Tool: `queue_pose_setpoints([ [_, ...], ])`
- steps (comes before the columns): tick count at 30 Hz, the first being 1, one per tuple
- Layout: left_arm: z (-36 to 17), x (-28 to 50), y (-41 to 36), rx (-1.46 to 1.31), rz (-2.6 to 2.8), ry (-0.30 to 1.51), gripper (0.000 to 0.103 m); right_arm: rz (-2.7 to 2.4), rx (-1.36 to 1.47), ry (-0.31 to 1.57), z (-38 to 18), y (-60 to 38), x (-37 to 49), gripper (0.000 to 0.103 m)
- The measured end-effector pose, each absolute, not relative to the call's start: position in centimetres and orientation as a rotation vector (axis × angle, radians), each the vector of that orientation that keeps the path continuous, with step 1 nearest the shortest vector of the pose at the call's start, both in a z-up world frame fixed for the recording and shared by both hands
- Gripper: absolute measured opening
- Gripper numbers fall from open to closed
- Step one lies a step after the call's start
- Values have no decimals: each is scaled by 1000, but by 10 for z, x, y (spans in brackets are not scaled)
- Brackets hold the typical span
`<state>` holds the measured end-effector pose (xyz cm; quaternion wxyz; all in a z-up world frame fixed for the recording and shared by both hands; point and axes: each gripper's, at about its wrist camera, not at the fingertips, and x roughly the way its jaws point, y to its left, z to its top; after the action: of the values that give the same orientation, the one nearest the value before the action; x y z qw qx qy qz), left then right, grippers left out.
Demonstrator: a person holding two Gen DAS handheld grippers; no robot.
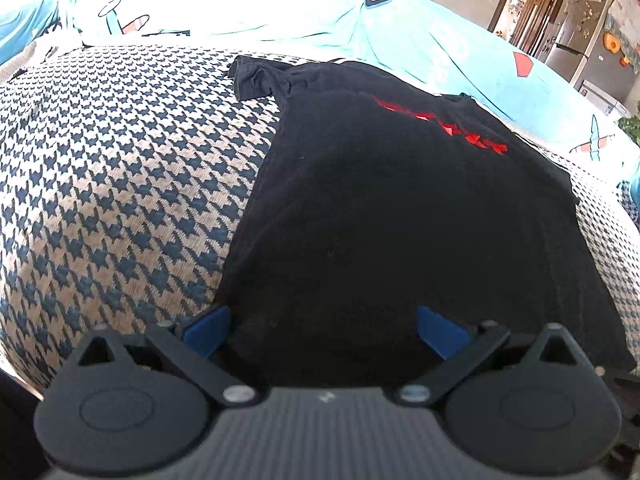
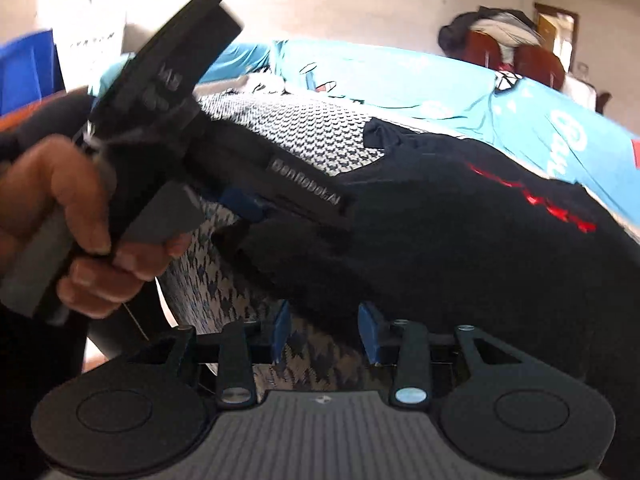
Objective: Fold clothes
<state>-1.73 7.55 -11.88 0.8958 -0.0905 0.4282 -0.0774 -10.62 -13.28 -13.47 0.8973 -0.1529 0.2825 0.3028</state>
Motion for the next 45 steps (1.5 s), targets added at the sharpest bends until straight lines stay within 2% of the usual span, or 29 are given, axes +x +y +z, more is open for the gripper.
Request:
queue_pose_setpoints([
  [9,-118,-16,78,-215,-159,889,103,631,-513,544,-153,-113,-99,39],
  [19,-118,-17,78,-219,-155,887,103,644,-572,516,-159,-111,-100,35],
  [21,-117,-17,78,-221,-154,886,103,644,-548,523,-158,-112,-99,31],
  [23,-117,-17,79,-223,-153,882,103,640,-517,529,-155,-113,-96,17],
  [26,-115,-18,79,-224,-145,870,103,624,-465,546,-151,-116,-90,9],
  [39,-107,-23,75,-150,-80,798,103,678,-67,695,-134,-144,-72,7],
  [45,-110,-23,69,-123,-84,808,103,763,-68,757,-140,-137,-78,5],
])
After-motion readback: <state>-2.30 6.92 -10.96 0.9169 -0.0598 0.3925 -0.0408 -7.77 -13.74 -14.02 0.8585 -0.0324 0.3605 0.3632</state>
